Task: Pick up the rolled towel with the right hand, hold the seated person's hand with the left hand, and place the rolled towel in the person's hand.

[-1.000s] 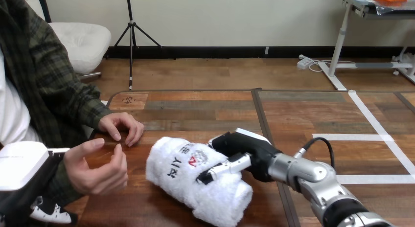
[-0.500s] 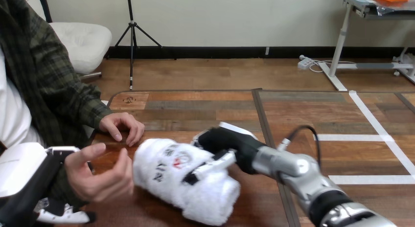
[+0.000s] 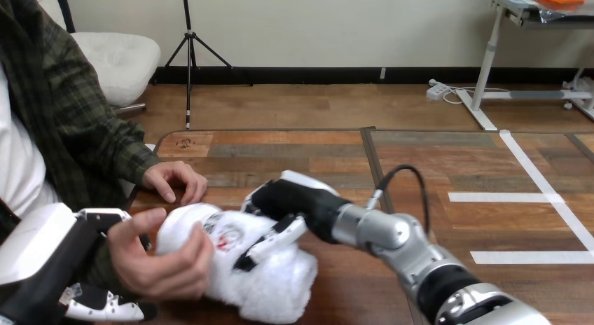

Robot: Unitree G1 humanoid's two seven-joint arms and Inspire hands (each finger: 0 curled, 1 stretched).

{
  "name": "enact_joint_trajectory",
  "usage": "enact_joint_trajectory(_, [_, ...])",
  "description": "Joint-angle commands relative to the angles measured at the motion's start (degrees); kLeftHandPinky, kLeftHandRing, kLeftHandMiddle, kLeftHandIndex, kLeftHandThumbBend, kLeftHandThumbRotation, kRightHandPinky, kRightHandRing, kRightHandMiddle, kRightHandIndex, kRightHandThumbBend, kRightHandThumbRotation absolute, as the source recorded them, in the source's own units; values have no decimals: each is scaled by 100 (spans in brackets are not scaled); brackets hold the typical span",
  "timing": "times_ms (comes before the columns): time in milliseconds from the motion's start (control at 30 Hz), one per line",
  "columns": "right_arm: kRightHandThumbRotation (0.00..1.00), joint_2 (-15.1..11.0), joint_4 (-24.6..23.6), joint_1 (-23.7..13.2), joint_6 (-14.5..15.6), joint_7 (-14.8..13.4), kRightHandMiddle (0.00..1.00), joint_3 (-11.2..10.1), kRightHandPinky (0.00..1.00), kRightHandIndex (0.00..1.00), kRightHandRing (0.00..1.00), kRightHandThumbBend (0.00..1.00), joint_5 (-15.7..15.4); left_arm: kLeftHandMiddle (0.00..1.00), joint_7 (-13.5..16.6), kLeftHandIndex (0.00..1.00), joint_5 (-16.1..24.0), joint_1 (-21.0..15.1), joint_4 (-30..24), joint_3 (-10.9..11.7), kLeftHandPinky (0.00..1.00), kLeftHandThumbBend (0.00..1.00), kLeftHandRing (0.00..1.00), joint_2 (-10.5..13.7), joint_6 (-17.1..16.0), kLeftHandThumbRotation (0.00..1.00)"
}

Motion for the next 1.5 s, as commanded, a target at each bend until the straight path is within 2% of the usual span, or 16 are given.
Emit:
enact_joint_trajectory(0, [0,144,139,-194,-120,-94,35,101,21,35,27,87,-110,52,-241,53,-242,160,-289,-192,44,100,47,-247,17,0])
enact_joint_trajectory(67, [0,170,140,-183,-112,-91,35,111,22,35,27,86,-116,52,-339,53,-323,197,-378,-186,44,99,47,-282,106,0])
enact_joint_trajectory(167, [0,202,125,-153,-177,-179,36,210,22,36,28,85,-216,52,-336,53,-274,214,-392,-176,44,99,47,-329,74,0])
enact_joint_trajectory(267, [0,259,111,-133,-171,-188,37,238,24,37,29,84,-247,52,-472,53,-316,248,-488,-163,45,98,48,-352,239,0])
enact_joint_trajectory(400, [0,350,120,-74,-195,-167,38,237,25,37,30,82,-233,53,-467,54,-293,246,-372,-174,45,98,49,-410,129,0])
enact_joint_trajectory(667, [0,478,71,14,-294,-212,38,274,26,38,30,80,-236,53,-510,54,-252,288,-422,-184,45,99,49,-531,183,0])
enact_joint_trajectory(967, [0,576,38,35,-534,-128,36,214,25,37,28,80,-136,53,-353,53,-152,155,-61,-218,46,100,48,-590,-242,0])
enact_joint_trajectory(1100, [0,603,5,7,-553,-95,37,179,24,36,28,80,-90,52,-342,53,-131,134,-39,-218,45,100,48,-635,-199,0])
enact_joint_trajectory(1233, [0,617,-55,-20,-644,-40,36,165,24,36,28,80,-60,52,-289,53,-103,82,89,-214,45,100,48,-644,-334,0])
enact_joint_trajectory(1467, [0,637,-200,-129,-681,166,36,141,22,36,27,80,11,52,-322,53,-1,30,71,-202,45,100,48,-640,-221,0])
